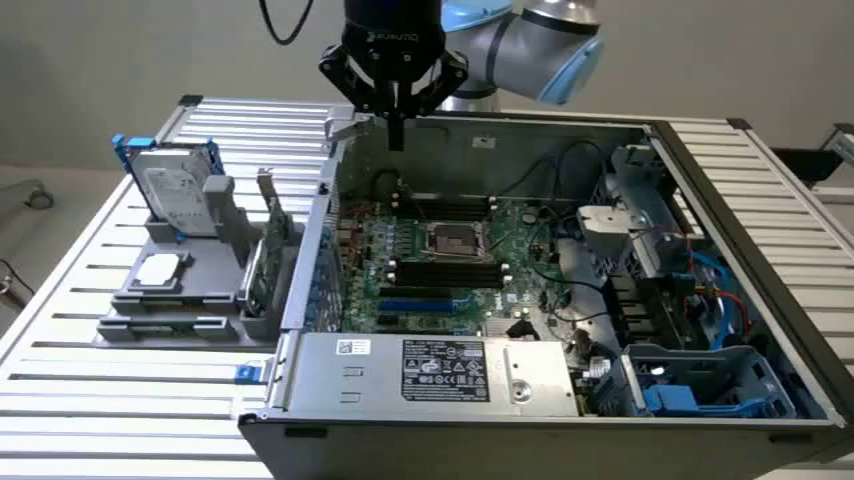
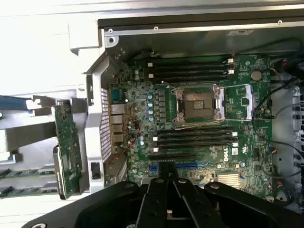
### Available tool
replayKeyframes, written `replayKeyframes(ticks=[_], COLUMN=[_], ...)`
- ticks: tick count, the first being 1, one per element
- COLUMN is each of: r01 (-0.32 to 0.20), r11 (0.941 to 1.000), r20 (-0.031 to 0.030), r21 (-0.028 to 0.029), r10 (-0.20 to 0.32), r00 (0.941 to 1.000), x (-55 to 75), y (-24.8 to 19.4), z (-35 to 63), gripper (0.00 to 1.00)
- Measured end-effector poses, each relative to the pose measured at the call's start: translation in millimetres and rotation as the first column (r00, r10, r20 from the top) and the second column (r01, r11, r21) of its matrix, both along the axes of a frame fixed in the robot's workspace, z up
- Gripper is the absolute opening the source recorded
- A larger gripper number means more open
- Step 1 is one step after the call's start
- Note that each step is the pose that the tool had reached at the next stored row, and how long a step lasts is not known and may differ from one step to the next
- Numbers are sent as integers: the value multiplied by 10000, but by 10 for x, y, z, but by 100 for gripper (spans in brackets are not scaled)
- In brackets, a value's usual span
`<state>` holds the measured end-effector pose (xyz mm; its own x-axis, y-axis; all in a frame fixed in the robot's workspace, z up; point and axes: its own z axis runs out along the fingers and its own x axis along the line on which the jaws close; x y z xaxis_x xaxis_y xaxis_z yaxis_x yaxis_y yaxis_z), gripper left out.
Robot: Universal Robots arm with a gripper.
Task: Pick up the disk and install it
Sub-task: 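Reach for the disk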
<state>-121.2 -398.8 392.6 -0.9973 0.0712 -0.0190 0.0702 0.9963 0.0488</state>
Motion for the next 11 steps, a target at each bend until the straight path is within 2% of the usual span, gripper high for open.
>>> replayKeyframes(ticks=[9, 11], r01=[-1, -1], r11=[10000, 10000], r20=[1, -2], r21=[0, -3], r10=[1, 1], r00=[10000, 10000], x=[-2, -63], y=[0, 2], z=[0, 1], gripper=[11, 11])
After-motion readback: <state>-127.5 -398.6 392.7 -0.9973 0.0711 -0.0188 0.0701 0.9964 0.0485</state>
